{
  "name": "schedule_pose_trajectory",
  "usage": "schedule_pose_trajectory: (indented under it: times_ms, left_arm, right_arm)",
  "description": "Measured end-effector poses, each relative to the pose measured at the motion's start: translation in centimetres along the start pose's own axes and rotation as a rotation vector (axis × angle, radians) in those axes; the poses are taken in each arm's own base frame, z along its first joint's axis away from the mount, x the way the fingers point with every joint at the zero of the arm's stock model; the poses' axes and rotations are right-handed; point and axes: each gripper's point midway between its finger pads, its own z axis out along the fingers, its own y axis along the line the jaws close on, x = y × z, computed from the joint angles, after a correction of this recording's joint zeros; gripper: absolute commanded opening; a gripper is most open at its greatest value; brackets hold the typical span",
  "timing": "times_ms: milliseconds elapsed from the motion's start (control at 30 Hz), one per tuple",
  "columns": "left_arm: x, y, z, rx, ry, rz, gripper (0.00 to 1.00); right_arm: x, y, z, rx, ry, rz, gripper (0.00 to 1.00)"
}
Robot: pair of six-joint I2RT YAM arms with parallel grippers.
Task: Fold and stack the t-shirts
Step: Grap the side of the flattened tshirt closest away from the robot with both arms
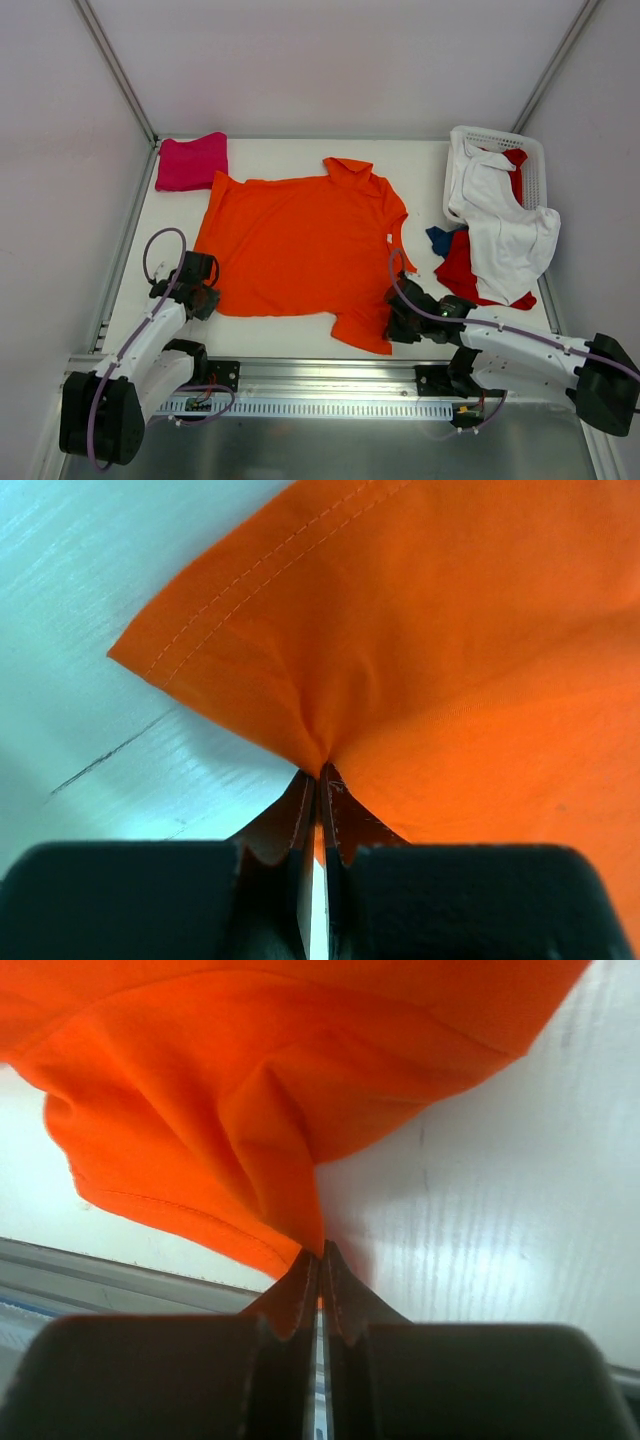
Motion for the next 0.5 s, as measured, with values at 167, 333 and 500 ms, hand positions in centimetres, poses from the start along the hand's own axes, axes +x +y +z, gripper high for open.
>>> schedule_pose_trajectory:
  times_ms: [167, 333, 500]
  left_arm:
    - [0.1, -0.1, -1.2, 0.038, 0.019, 0.03, 0.0]
    - [-1.1, -2.4, -3.3, 0.104, 0.013, 0.036, 0.0]
    - [-2.7, -5.0, -4.9, 0.132, -0.001, 0.041, 0.0]
  right_arm:
    - [-2.5, 0.6, -2.9, -0.002, -0.1, -0.017, 0.0]
    - [-6.5, 2.6, -6.4, -0.008, -0.21, -0.05, 0.01]
    - [-9.3, 3.6, -6.8, 0.062, -0.231, -0.103, 0.0]
